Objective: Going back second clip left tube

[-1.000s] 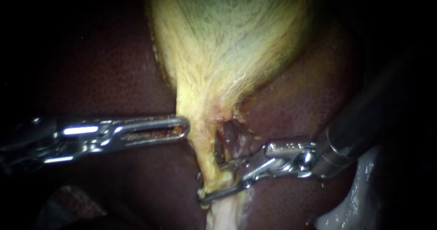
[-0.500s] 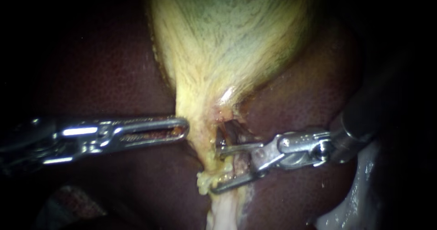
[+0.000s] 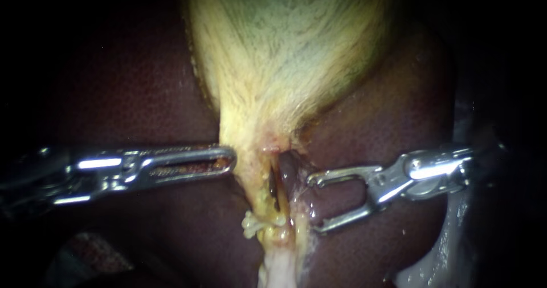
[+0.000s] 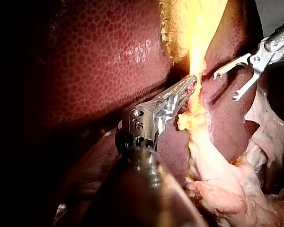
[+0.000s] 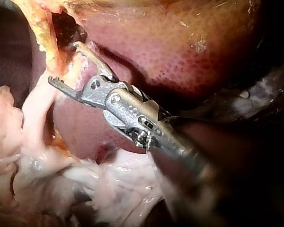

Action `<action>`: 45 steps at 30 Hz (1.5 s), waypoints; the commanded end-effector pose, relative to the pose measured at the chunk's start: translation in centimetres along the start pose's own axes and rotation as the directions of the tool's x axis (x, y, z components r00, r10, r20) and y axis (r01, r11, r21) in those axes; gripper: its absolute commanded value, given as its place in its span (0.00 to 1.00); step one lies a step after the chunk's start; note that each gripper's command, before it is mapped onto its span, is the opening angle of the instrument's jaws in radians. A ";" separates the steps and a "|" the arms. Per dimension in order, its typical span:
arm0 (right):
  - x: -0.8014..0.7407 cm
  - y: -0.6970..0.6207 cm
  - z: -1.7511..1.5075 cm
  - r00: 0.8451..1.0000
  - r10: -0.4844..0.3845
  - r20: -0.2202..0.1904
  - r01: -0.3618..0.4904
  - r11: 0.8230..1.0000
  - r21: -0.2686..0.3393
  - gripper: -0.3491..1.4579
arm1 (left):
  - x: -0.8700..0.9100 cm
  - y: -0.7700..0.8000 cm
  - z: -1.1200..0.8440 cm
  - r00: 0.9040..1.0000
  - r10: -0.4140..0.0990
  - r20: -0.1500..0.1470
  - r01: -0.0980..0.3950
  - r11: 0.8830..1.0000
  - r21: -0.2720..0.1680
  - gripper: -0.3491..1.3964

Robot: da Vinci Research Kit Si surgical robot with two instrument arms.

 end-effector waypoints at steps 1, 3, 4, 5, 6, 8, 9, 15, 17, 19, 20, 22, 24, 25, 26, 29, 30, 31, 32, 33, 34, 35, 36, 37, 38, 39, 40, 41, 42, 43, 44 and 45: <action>0.04 0.00 -0.06 1.000 -0.008 0.001 0.008 1.000 -0.006 0.52 | 0.00 0.01 0.00 1.000 0.000 0.000 0.000 1.000 0.001 0.00; 0.09 0.00 -0.16 1.000 -0.021 0.002 0.021 1.000 -0.015 0.52 | 0.00 0.03 0.01 1.000 0.000 0.000 0.000 1.000 0.001 0.00; 0.12 0.00 -0.21 1.000 -0.025 0.003 0.025 0.999 -0.022 0.52 | 0.00 0.04 0.02 1.000 0.000 0.000 0.000 1.000 0.001 0.00; 0.13 0.01 -0.24 1.000 -0.027 0.003 0.027 0.999 -0.026 0.52 | 0.01 0.05 0.03 1.000 0.001 0.000 -0.001 1.000 0.001 0.00; 0.15 0.01 -0.27 1.000 -0.029 0.000 0.029 0.999 -0.030 0.52 | 0.01 0.06 0.04 1.000 0.001 0.000 -0.001 1.000 0.001 0.00; 0.17 0.01 -0.31 0.999 -0.042 0.002 0.042 0.999 -0.034 0.52 | 0.03 0.07 0.06 1.000 0.002 0.001 -0.002 1.000 0.000 0.00; 0.17 0.01 -0.32 0.999 -0.041 0.002 0.041 0.999 -0.034 0.52 | 0.04 0.08 0.08 1.000 0.003 0.002 -0.003 1.000 -0.001 0.00; 0.17 0.00 -0.31 0.999 -0.054 0.001 0.054 0.998 -0.034 0.52 | 0.12 0.17 0.23 1.000 0.008 0.006 -0.008 1.000 -0.005 0.00; 0.17 -0.01 -0.31 0.998 -0.060 0.001 0.060 0.998 -0.034 0.52 | 0.14 0.21 0.28 1.000 0.010 0.000 -0.010 1.000 -0.006 0.00; 0.17 -0.02 -0.31 0.998 -0.066 0.002 0.066 0.997 -0.033 0.52 | 0.17 0.26 0.34 1.000 0.013 -0.006 -0.013 1.000 -0.008 0.00; 0.18 -0.02 -0.31 0.997 -0.072 0.002 0.072 0.997 -0.033 0.52 | 0.18 0.27 0.37 1.000 0.014 -0.009 -0.014 1.000 -0.007 0.00; 0.18 -0.02 -0.31 0.997 -0.078 0.003 0.078 0.996 -0.033 0.52 | 0.20 0.31 0.44 1.000 0.017 -0.014 -0.017 1.000 -0.010 0.00; 0.18 -0.02 -0.31 0.997 -0.078 0.003 0.078 0.996 -0.033 0.52 | 0.24 0.33 0.51 0.999 0.025 -0.021 -0.025 1.000 -0.008 0.00; 0.18 -0.02 -0.31 0.997 -0.078 0.003 0.078 0.996 -0.033 0.52 | 0.26 0.34 0.55 0.999 0.021 -0.028 -0.021 1.000 -0.008 0.00; 0.18 -0.02 -0.31 0.997 -0.083 0.004 0.084 0.996 -0.033 0.52 | 0.29 0.35 0.57 0.999 0.017 -0.032 -0.017 1.000 -0.008 0.00; 0.18 -0.03 -0.31 0.996 -0.089 0.004 0.089 0.995 -0.033 0.52 | 0.37 0.35 0.65 0.999 0.010 -0.047 -0.011 1.000 -0.006 0.00; 0.18 -0.03 -0.31 0.996 -0.089 0.004 0.089 0.995 -0.033 0.52 | 0.39 0.34 0.66 0.999 0.011 -0.050 -0.012 1.000 -0.006 0.00; 0.18 -0.03 -0.31 0.996 -0.089 0.004 0.089 0.995 -0.033 0.52 | 0.40 0.34 0.68 0.998 0.012 -0.056 -0.013 1.000 -0.003 0.00; 0.18 -0.03 -0.31 0.996 -0.089 0.004 0.089 0.995 -0.033 0.52 | 0.41 0.33 0.69 0.998 0.007 -0.056 -0.007 1.000 -0.004 0.00; 0.18 -0.03 -0.31 0.996 -0.089 0.004 0.089 0.995 -0.033 0.52 | 0.41 0.33 0.69 0.998 0.007 -0.056 -0.007 1.000 -0.004 0.00; 0.18 -0.03 -0.31 0.996 -0.089 0.004 0.089 0.995 -0.033 0.52 | 0.42 0.32 0.69 0.998 0.007 -0.056 -0.008 1.000 -0.003 0.00; 0.18 -0.03 -0.31 0.996 -0.089 0.004 0.089 0.995 -0.033 0.52 | 0.42 0.32 0.69 0.998 0.008 -0.056 -0.008 1.000 -0.003 0.00; 0.18 -0.03 -0.31 0.996 -0.089 0.004 0.089 0.995 -0.033 0.52 | 0.42 0.32 0.69 0.998 0.008 -0.056 -0.008 1.000 -0.003 0.00; 0.18 -0.03 -0.31 0.996 -0.089 0.004 0.089 0.995 -0.033 0.52 | 0.42 0.31 0.68 0.998 0.008 -0.056 -0.008 1.000 -0.003 0.00; 0.18 -0.03 -0.31 0.996 -0.089 0.004 0.089 0.995 -0.033 0.52 | 0.42 0.31 0.68 0.998 0.008 -0.056 -0.008 1.000 -0.003 0.00; 0.18 -0.03 -0.31 0.996 -0.089 0.004 0.089 0.995 -0.033 0.52 | 0.42 0.30 0.68 0.998 0.008 -0.056 -0.008 1.000 -0.003 0.00; 0.18 -0.03 -0.31 0.996 -0.089 0.004 0.089 0.995 -0.033 0.52 | 0.42 0.30 0.68 0.998 0.007 -0.056 -0.008 1.000 -0.003 0.00; 0.18 -0.03 -0.31 0.996 -0.089 0.004 0.089 0.995 -0.033 0.52 | 0.42 0.30 0.68 0.998 0.007 -0.056 -0.008 1.000 -0.003 0.00; 0.18 -0.04 -0.31 0.996 -0.089 0.004 0.089 0.995 -0.033 0.52 | 0.41 0.30 0.68 0.998 0.007 -0.056 -0.008 1.000 -0.003 0.00; 0.19 -0.04 -0.31 0.996 -0.089 0.004 0.089 0.995 -0.033 0.52 | 0.41 0.30 0.68 0.998 0.007 -0.056 -0.008 1.000 -0.003 0.00; 0.19 -0.04 -0.31 0.996 -0.089 0.004 0.089 0.995 -0.033 0.52 | 0.41 0.30 0.68 0.998 0.007 -0.056 -0.008 1.000 -0.003 0.00; 0.19 -0.04 -0.31 0.996 -0.089 0.004 0.089 0.995 -0.033 0.52 | 0.41 0.30 0.68 0.998 0.007 -0.056 -0.007 1.000 -0.003 0.00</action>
